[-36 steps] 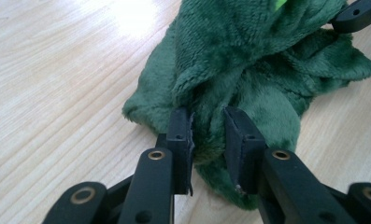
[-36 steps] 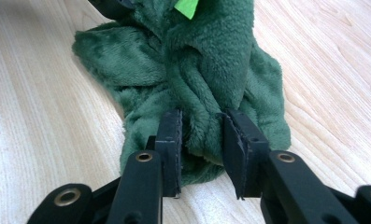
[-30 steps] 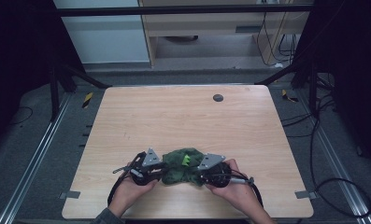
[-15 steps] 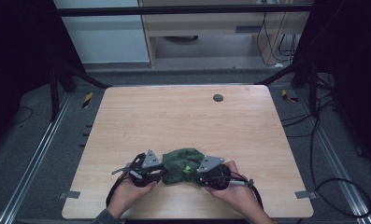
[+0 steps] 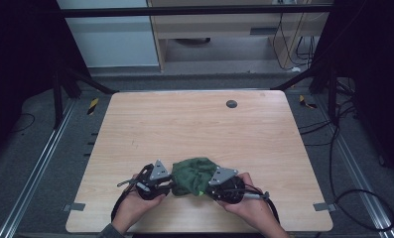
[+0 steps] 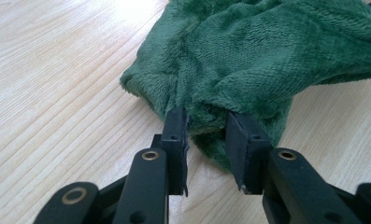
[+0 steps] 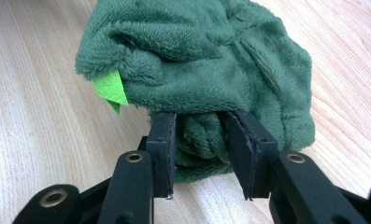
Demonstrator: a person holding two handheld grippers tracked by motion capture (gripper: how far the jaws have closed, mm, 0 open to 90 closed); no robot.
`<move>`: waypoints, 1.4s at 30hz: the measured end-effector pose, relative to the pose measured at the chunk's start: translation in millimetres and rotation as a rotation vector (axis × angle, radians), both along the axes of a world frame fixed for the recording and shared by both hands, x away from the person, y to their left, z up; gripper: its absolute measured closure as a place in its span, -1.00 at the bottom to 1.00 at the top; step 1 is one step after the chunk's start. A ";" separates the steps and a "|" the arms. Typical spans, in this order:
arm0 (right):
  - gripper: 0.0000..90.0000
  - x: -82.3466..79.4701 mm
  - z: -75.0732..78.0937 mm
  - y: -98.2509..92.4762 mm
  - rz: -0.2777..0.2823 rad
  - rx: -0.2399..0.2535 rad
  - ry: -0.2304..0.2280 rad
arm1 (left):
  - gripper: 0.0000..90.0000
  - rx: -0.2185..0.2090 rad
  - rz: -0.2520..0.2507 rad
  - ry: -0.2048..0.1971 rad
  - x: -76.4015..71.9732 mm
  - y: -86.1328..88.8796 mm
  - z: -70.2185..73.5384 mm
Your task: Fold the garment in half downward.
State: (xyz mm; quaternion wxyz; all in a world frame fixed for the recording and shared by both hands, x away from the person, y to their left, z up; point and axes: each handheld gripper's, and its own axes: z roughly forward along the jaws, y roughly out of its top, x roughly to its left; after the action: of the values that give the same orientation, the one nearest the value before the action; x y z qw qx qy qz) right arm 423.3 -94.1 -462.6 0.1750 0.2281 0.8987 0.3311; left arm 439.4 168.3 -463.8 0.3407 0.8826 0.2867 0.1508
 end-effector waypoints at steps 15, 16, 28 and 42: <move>0.33 -8.5 2.7 1.7 0.016 -0.001 -0.003 | 0.51 0.010 0.004 -0.009 -3.3 6.1 1.5; 0.33 -9.5 3.0 1.5 0.019 -0.003 -0.003 | 0.51 0.012 0.003 -0.009 -3.9 6.4 1.8; 0.25 -13.6 6.5 -3.6 0.018 -0.010 -0.004 | 0.49 0.023 -0.016 -0.012 -10.1 4.8 3.6; 0.01 -8.7 5.0 -16.9 -0.041 -0.014 0.009 | 0.48 0.031 -0.007 -0.008 -11.5 12.7 4.2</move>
State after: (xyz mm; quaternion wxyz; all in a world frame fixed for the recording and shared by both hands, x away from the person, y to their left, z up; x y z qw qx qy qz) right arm 414.7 -110.9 -457.6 0.1794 0.2467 0.8969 0.3201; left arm 427.9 181.0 -459.6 0.3288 0.8881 0.2798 0.1577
